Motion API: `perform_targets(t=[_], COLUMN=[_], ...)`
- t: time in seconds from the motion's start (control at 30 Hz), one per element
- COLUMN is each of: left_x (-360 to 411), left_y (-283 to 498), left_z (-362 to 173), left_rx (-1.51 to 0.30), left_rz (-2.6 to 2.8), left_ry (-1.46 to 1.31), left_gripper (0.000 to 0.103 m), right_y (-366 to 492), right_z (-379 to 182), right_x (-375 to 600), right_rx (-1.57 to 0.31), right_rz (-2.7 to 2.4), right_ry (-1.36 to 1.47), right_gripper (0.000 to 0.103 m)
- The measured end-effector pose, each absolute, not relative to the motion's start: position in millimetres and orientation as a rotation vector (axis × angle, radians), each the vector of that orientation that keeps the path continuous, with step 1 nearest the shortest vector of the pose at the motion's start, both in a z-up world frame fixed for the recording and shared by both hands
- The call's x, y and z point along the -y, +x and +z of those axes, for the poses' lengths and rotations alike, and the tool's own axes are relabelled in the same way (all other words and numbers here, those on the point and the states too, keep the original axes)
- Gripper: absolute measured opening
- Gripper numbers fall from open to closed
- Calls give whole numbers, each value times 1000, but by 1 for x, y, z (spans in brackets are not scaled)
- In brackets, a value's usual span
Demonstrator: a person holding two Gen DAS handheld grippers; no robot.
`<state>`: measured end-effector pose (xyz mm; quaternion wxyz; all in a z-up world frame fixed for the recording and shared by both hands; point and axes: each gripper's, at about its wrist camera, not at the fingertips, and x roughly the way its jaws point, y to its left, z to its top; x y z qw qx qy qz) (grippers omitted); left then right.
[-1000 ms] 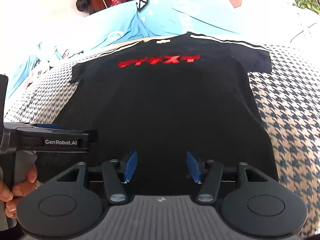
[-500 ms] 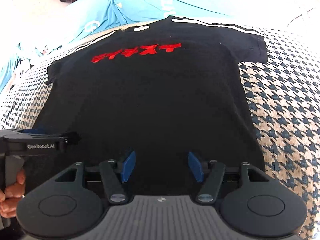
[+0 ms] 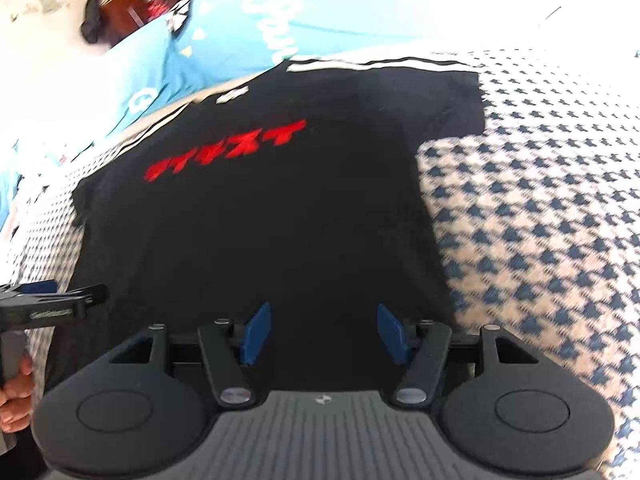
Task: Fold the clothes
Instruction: 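Lower the right gripper onto the striped sleeve's edge, then close the right gripper on the striped sleeve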
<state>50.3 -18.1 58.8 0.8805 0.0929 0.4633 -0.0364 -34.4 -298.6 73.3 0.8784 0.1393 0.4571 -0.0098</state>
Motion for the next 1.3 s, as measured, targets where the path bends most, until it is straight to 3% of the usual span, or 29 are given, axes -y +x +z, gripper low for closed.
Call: perform_targets(t=[0.33,0.9,1.3], left_x=[-2,12,21], left_y=[87,131,123], left_z=[53,49,56], left_rx=[-1047,-1015,-1000], left_rz=[-41,-50,-105], left_ry=[-9,-9,-21], left_gripper=[103,103,103], right_y=[-5,46,78], right_z=[82,84,62], right_x=[330,398,428], right_rx=[-859,-707,-682], right_rz=[-92,-206,-283], right_ry=[382,512,575], right_gripper=[60,58,54])
